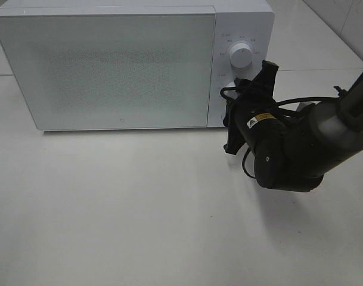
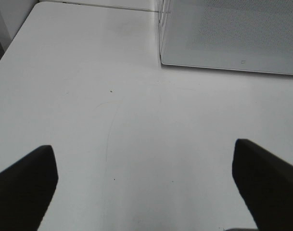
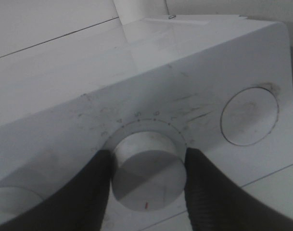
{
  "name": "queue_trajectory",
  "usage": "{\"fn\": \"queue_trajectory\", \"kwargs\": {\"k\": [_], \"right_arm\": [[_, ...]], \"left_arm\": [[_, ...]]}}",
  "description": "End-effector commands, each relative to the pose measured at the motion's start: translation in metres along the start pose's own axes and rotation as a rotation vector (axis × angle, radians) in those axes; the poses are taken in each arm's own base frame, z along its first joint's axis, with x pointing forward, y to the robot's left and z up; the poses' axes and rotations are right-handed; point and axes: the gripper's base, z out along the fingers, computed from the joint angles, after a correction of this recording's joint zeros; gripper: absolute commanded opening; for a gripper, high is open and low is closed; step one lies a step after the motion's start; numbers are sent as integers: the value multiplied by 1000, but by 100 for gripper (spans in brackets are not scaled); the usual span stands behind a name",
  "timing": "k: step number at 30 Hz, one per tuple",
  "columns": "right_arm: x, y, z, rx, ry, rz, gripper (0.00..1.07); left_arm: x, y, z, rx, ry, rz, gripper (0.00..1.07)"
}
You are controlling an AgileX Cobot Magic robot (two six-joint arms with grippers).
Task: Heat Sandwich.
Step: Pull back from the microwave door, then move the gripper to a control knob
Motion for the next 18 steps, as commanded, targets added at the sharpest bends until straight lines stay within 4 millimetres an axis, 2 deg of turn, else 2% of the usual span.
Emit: {"fn": "queue_trajectory", "kwargs": {"k": [1,5,14,18], "right_arm": [[17,9,-4,-92,144,-77,56],[19,8,-5,-89,177,-110,63],[24,9,-6,-110,212,-208,63],[22,8,-13,-106,233,-271,63]], "left_arm": [[1,-1,-3,12,-26,-14,91],[1,-1,-3,12,-26,-14,91],[1,-1,-3,12,-26,-14,91],[1,-1,-3,12,-26,-14,91]]}}
